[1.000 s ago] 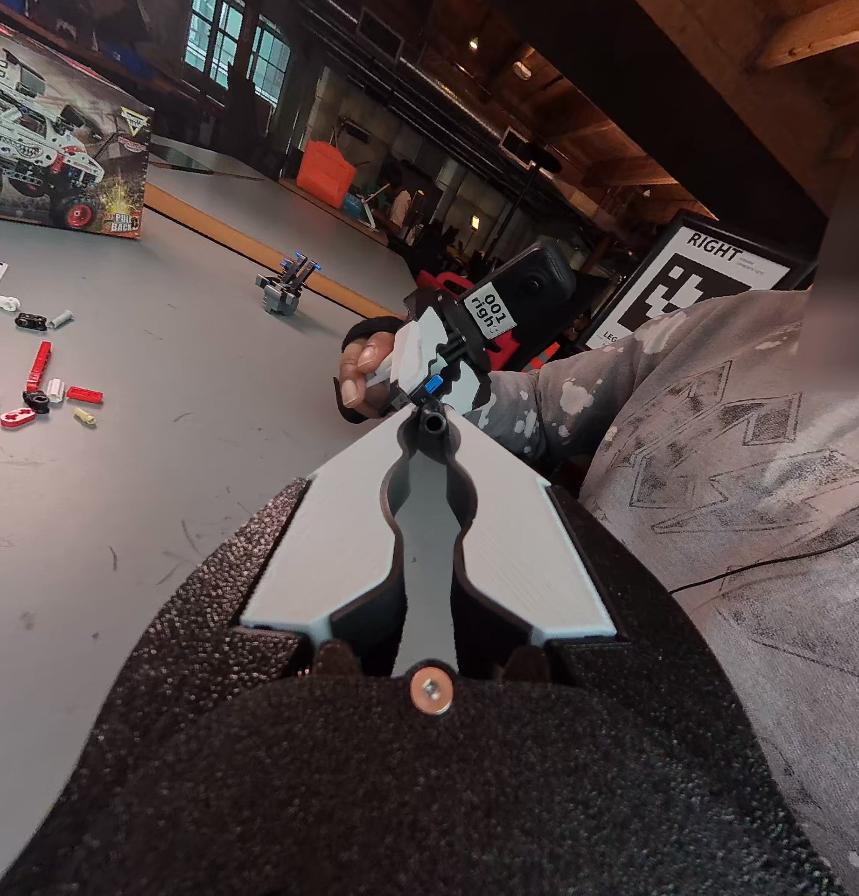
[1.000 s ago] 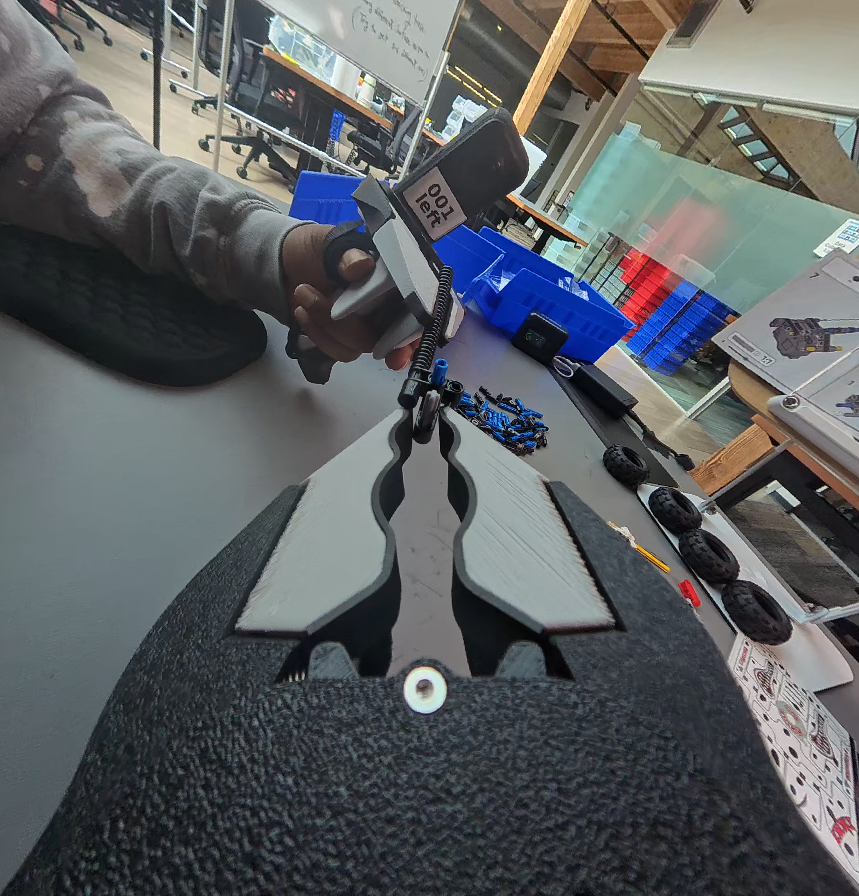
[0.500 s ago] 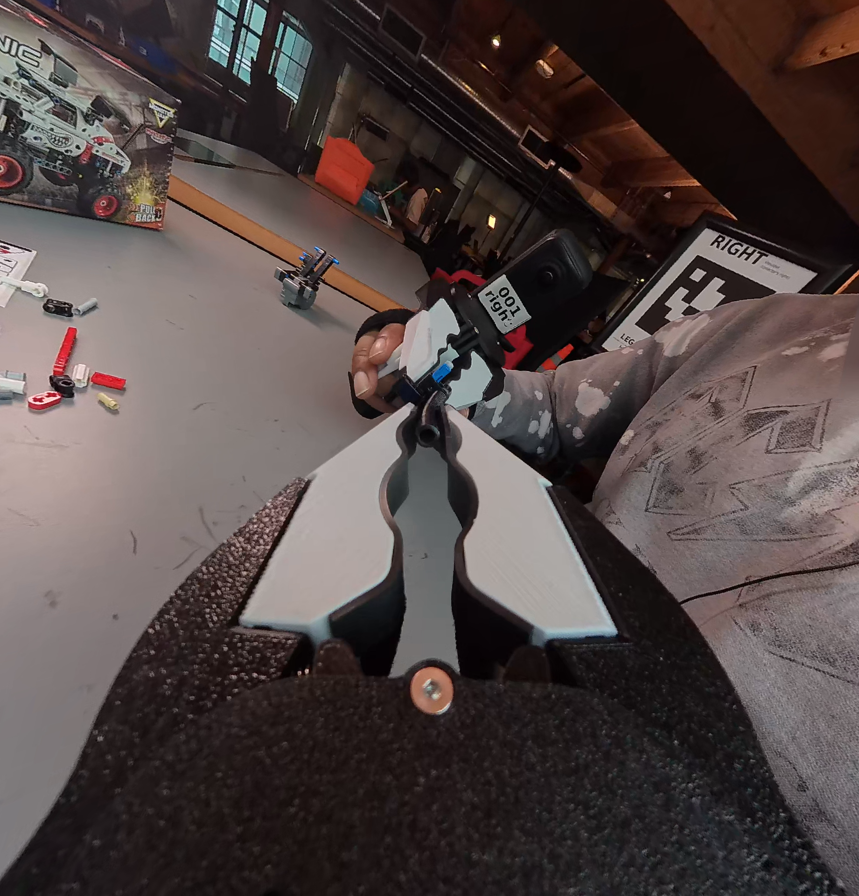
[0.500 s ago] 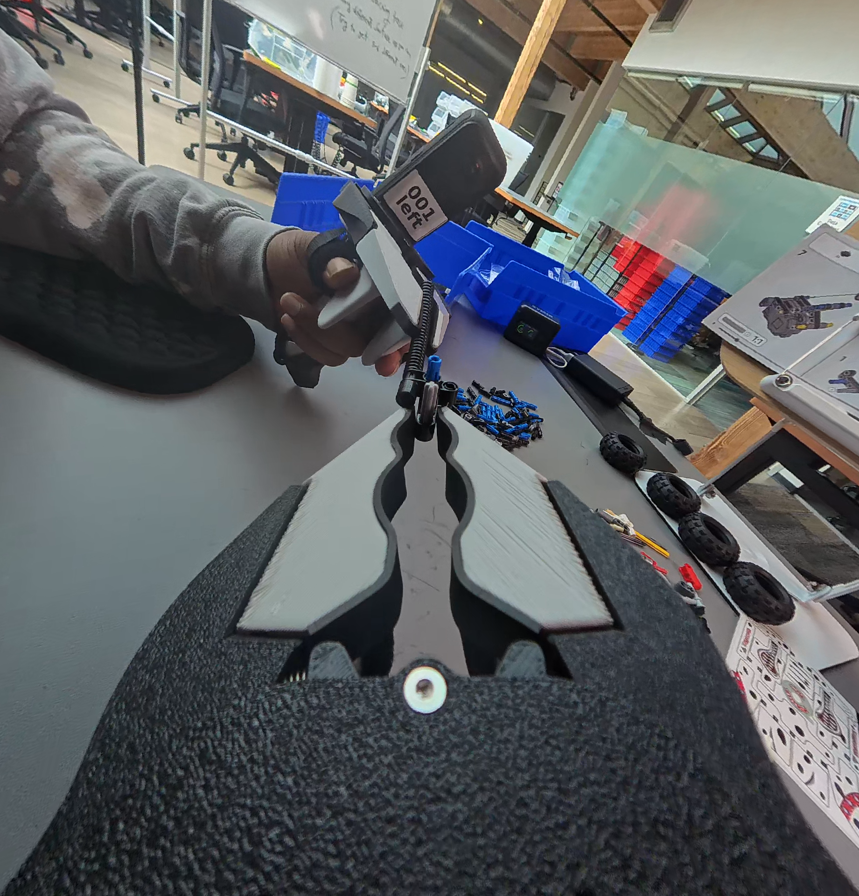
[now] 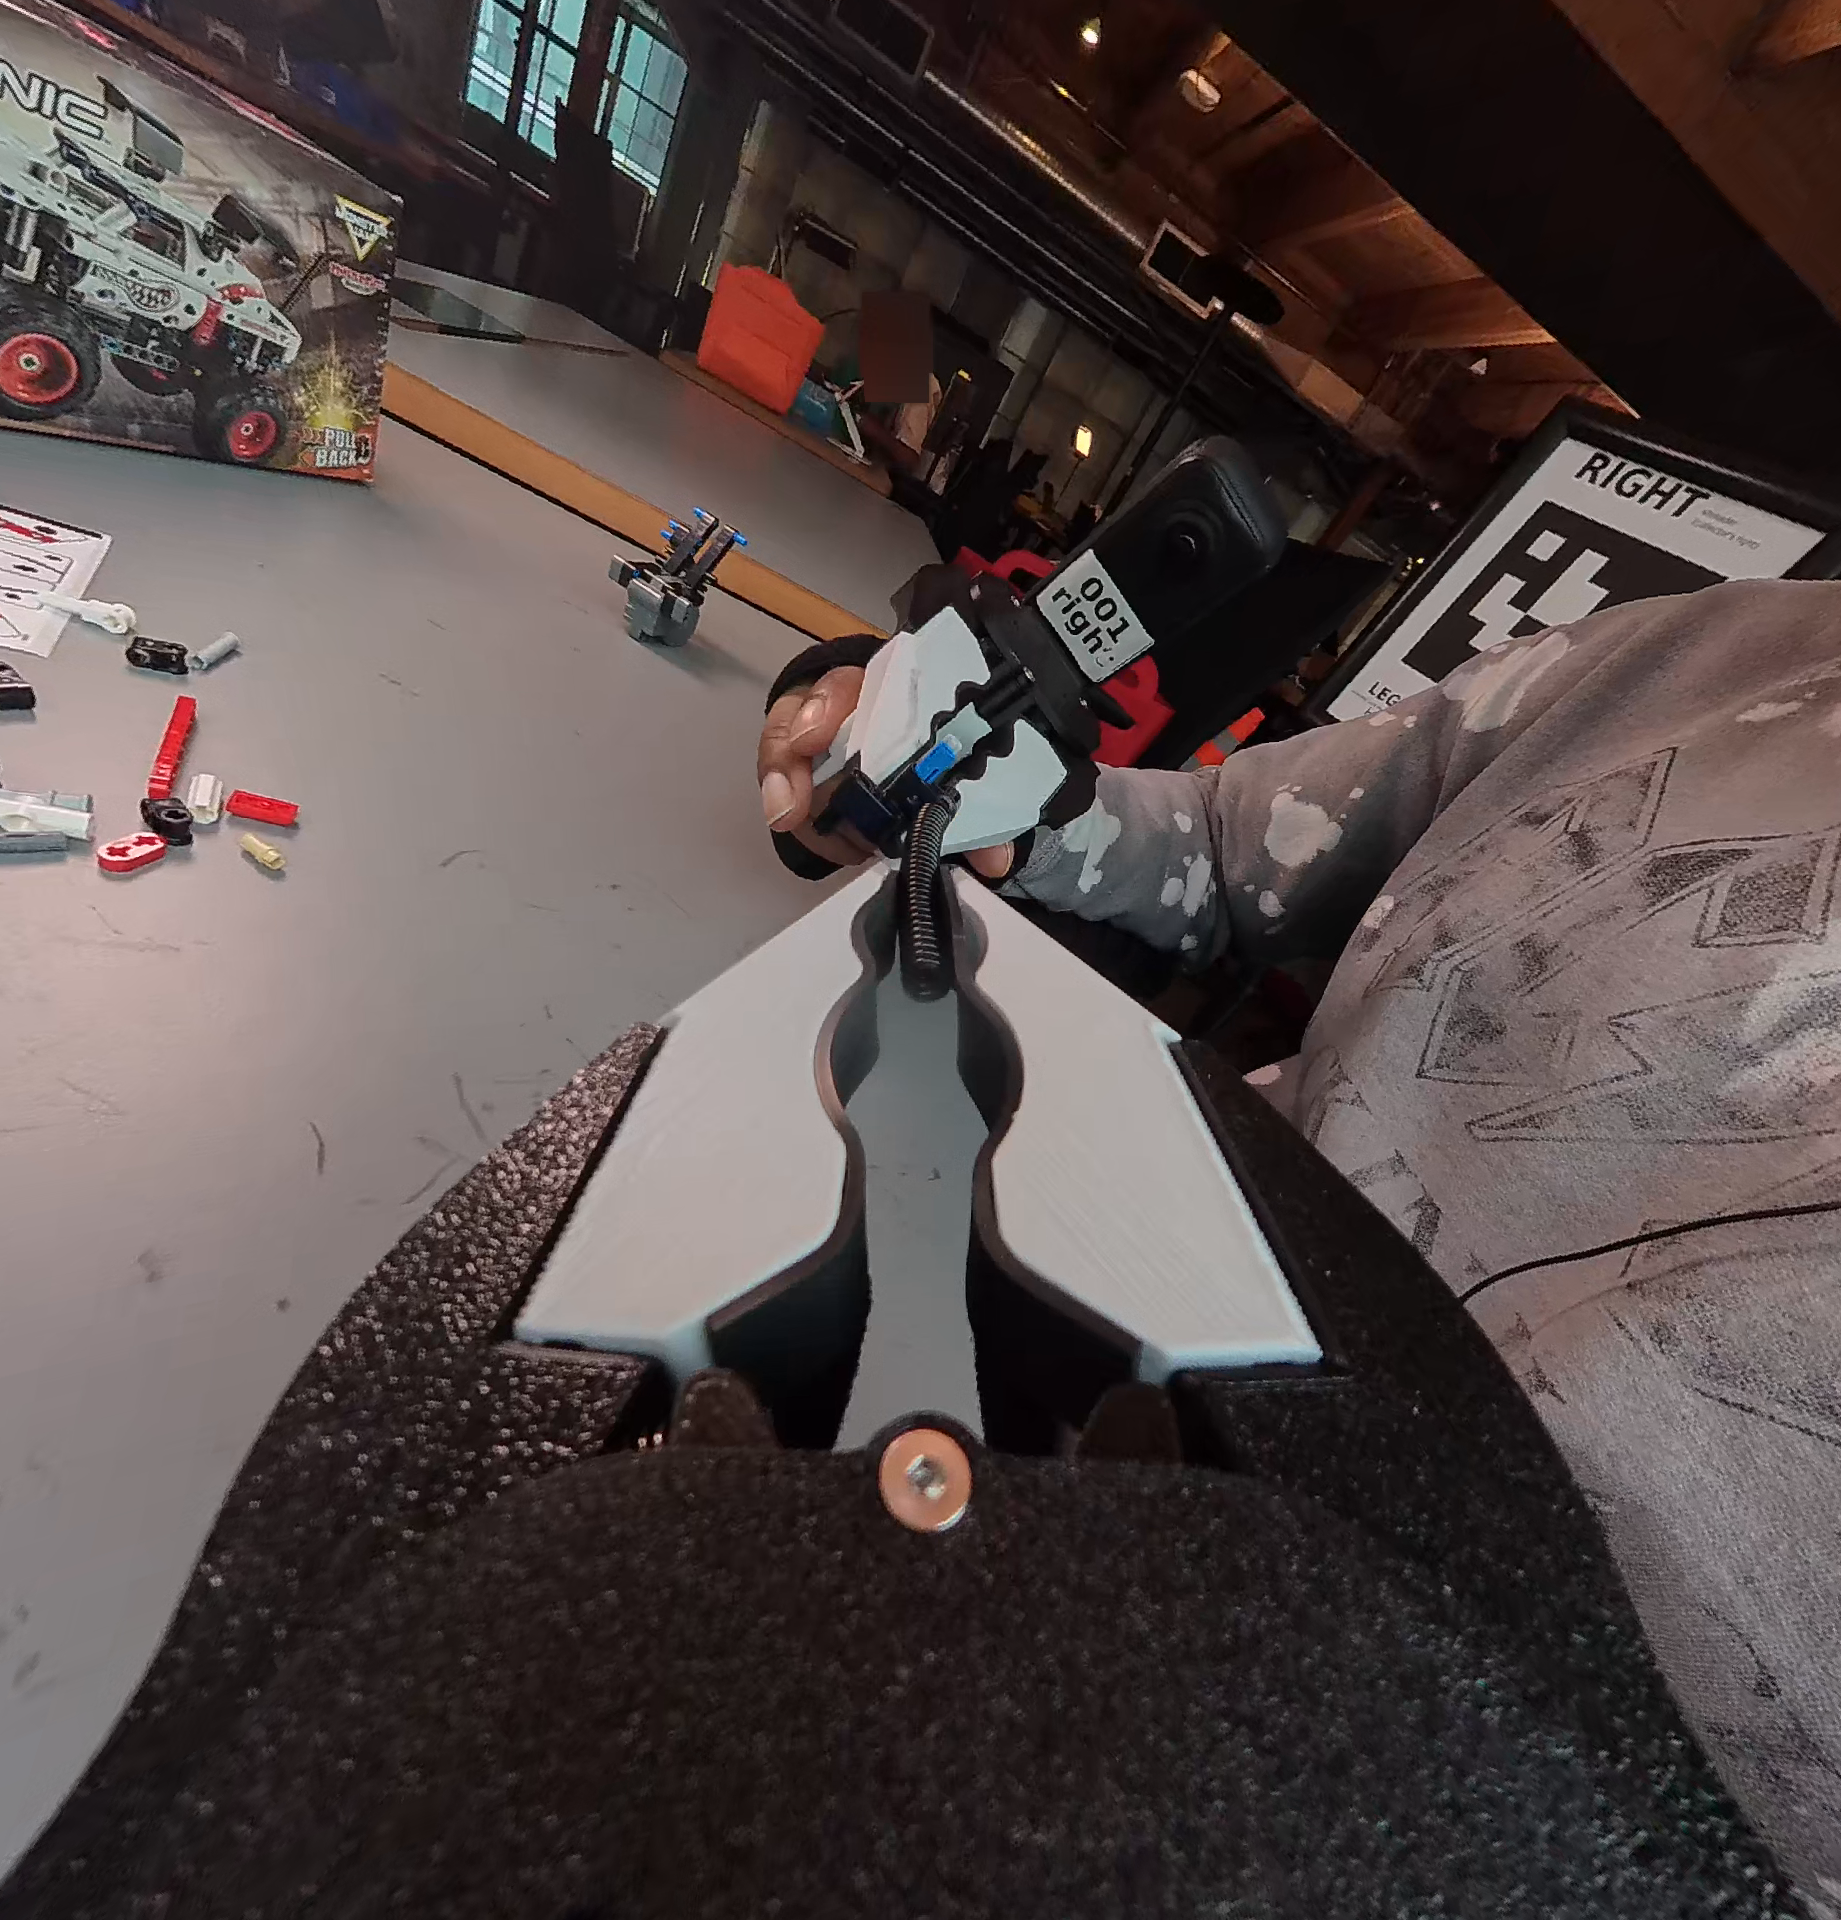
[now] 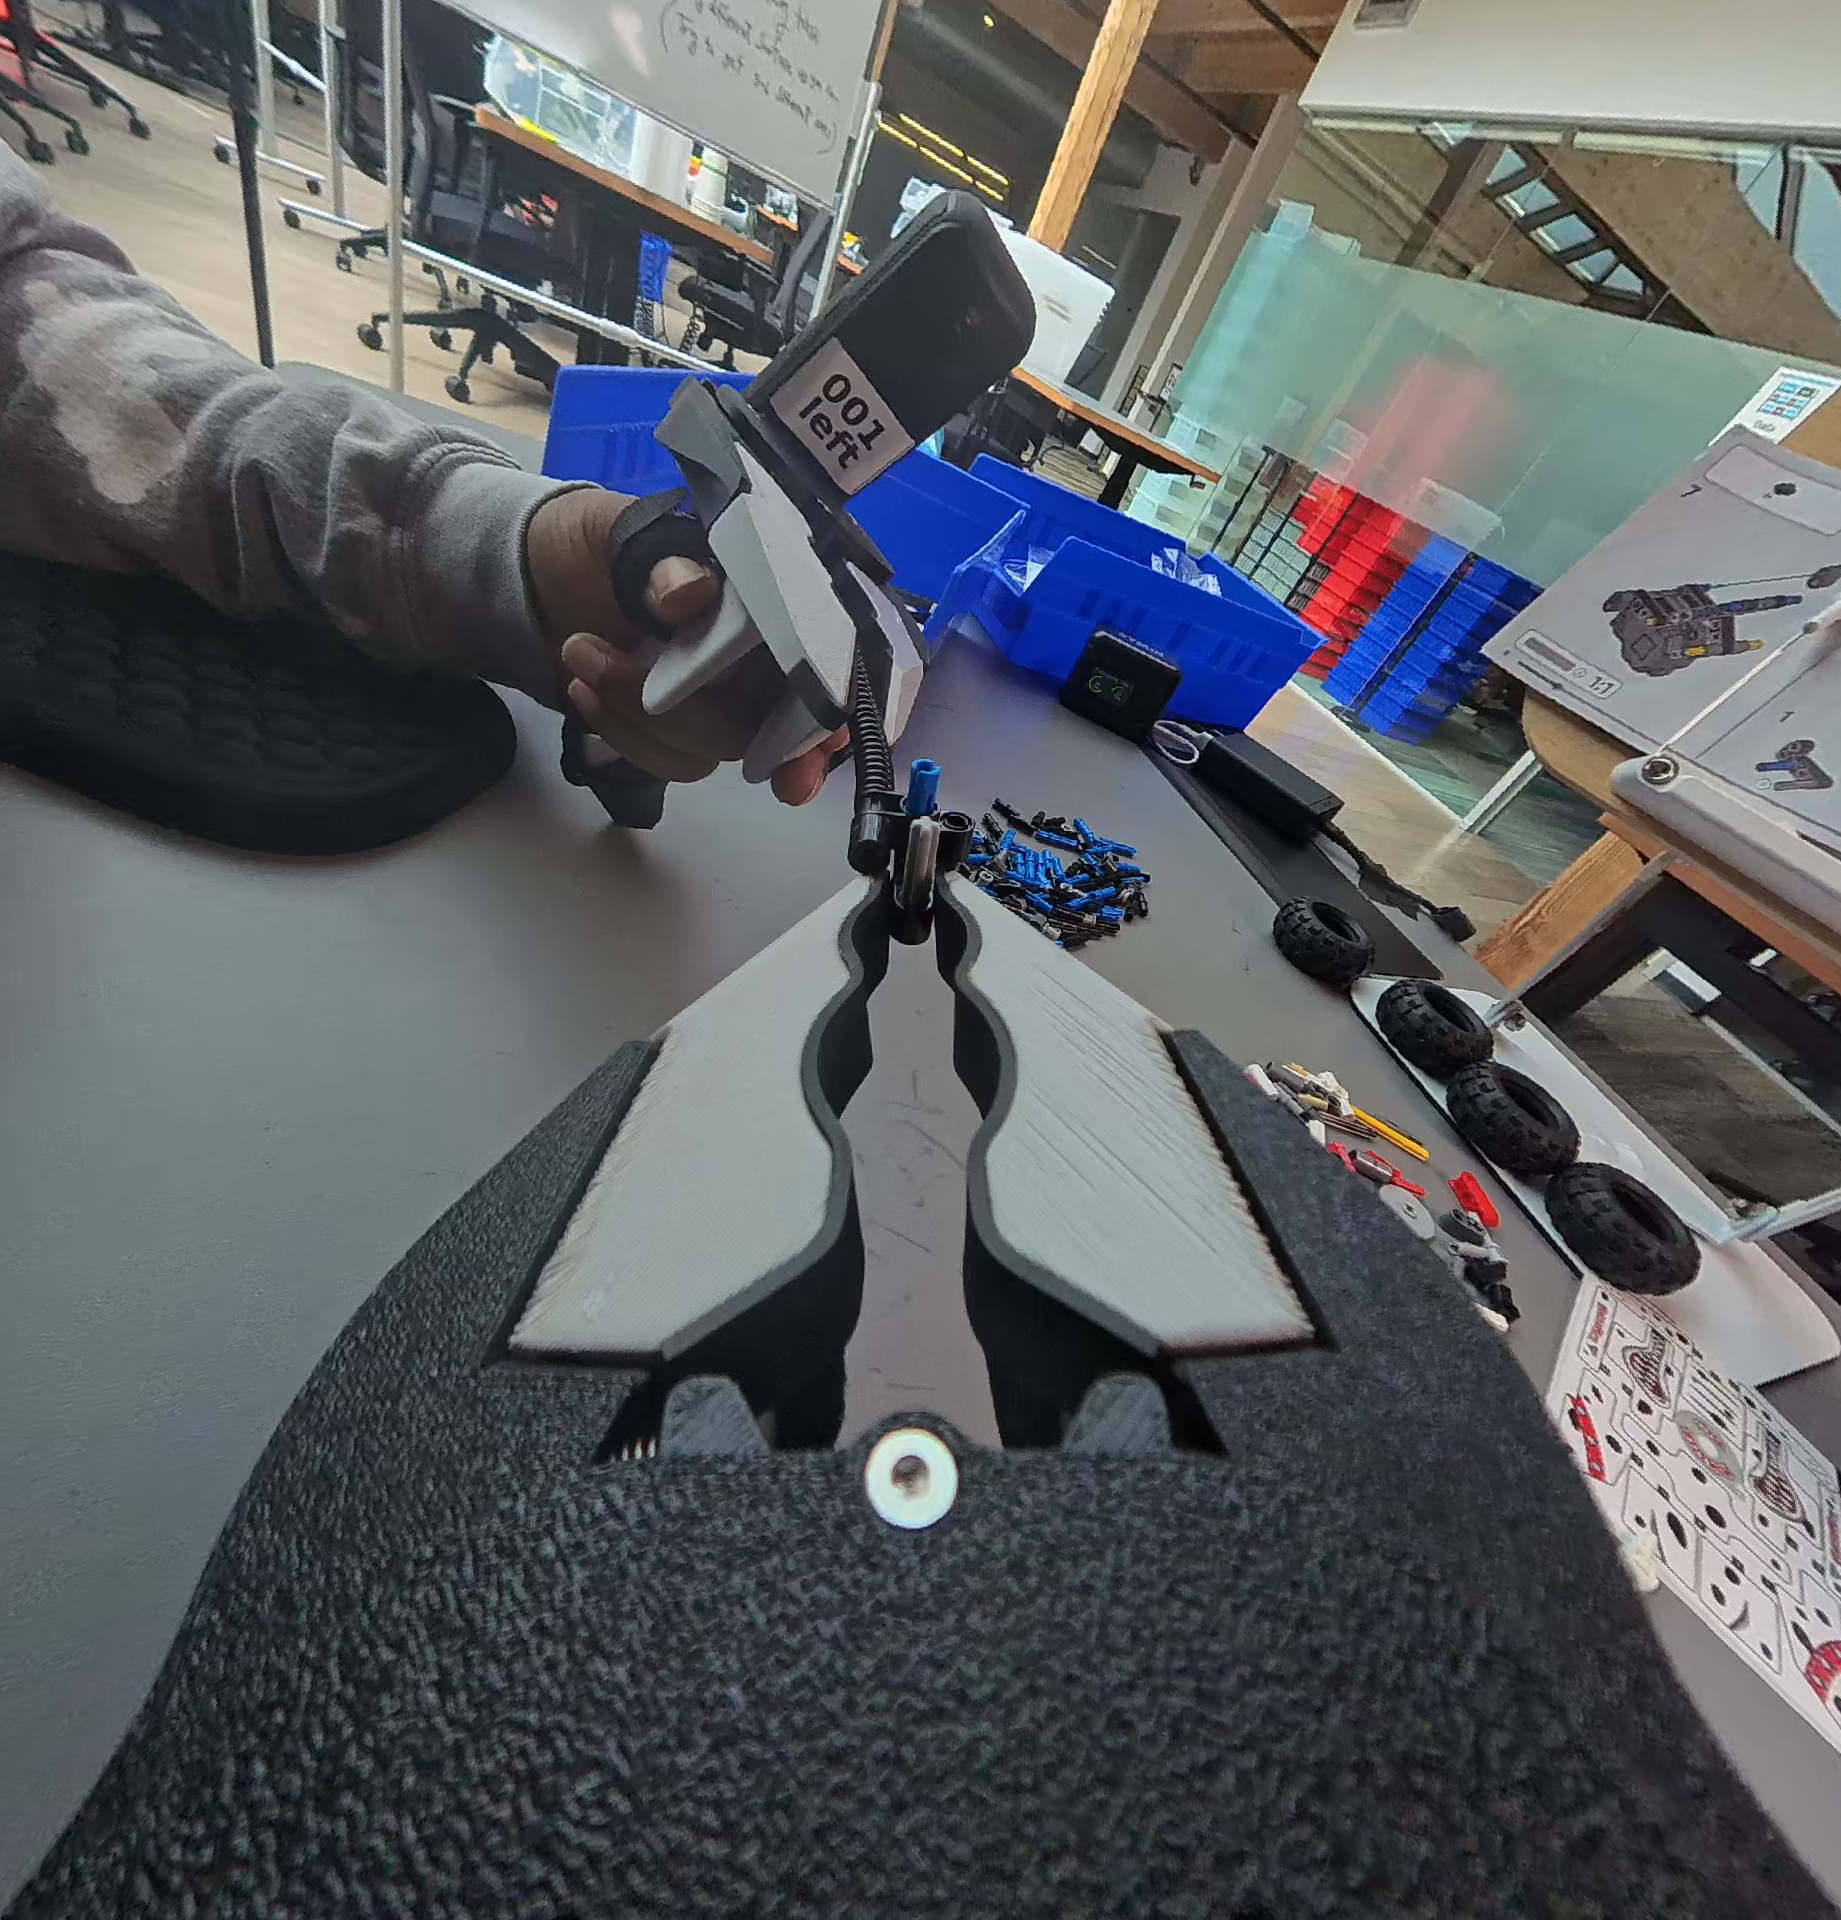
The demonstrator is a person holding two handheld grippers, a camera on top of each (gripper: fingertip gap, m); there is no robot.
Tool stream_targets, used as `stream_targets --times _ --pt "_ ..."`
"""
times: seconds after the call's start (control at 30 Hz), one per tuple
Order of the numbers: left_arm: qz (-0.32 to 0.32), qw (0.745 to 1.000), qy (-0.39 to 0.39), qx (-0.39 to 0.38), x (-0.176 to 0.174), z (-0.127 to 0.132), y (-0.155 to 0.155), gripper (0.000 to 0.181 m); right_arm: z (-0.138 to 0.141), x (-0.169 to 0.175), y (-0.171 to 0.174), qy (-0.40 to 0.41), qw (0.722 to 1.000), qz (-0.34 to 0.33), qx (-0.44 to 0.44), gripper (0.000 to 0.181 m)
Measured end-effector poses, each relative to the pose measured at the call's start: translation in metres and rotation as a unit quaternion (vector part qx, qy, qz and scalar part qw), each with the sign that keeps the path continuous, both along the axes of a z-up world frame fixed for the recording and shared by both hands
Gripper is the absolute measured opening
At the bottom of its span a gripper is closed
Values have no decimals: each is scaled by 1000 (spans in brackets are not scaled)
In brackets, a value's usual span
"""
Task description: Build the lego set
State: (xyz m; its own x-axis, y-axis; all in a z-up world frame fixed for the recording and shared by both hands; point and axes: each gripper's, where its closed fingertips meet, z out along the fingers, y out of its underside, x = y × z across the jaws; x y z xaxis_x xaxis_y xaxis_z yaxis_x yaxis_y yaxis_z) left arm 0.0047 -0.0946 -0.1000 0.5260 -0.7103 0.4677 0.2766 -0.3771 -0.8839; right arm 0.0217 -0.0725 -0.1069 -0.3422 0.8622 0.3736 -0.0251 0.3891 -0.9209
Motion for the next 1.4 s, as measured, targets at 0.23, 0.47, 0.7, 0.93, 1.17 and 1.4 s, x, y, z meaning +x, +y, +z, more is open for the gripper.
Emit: stream_targets --times 0.23,0.47,0.7,0.93,1.17,1.4 --pt "2 1000 3 0 0 -1 1 6 0 0 1 0 1000 -1 0 8" --pt "4 1000 5 -1 0 -1 1 6 0 -1 2 1 1000 -4 -1 8" --pt "6 1000 6 -1 0 -2 1 6 -1 -1 3 -1 1000 -3 -6 8" --pt "6 1000 8 -1 0 -2 1 6 -1 -1 3 -1 1000 -2 -7 8" --pt "5 1000 11 0 1 -2 1 6 -2 -1 3 -2 1000 -1 -6 8" --pt "11 1000 27 3 0 -4 1 9 -4 -1 3 -6 1000 0 -8 8"
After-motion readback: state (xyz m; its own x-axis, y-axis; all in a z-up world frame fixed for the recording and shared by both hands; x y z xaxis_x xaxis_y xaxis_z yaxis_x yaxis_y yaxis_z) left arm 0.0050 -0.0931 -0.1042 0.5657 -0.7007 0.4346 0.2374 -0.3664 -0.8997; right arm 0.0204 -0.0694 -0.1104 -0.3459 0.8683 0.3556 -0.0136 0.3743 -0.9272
